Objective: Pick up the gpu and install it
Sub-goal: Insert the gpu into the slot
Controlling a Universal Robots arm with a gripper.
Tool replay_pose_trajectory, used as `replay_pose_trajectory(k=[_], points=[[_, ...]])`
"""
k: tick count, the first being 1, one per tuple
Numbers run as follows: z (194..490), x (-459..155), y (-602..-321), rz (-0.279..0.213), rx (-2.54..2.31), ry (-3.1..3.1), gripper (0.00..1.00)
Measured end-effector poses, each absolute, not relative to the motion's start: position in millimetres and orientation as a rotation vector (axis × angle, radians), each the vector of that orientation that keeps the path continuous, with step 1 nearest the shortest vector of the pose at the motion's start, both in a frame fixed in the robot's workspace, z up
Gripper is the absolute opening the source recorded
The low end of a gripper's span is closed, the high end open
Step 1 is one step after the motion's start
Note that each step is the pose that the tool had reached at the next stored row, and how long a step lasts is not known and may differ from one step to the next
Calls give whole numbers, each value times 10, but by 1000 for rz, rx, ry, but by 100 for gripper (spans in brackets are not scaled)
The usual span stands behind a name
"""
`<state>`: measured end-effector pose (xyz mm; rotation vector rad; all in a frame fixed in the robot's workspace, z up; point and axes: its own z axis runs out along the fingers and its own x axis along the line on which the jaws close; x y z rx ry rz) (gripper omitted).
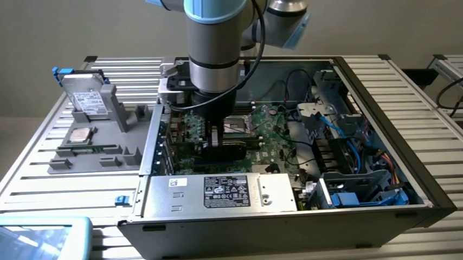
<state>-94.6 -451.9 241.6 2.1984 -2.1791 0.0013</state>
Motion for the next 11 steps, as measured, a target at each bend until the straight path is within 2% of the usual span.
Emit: replay_pose_trajectory(k=[11], points=[[2415, -945, -4525, 1, 2199, -2178, 28]])
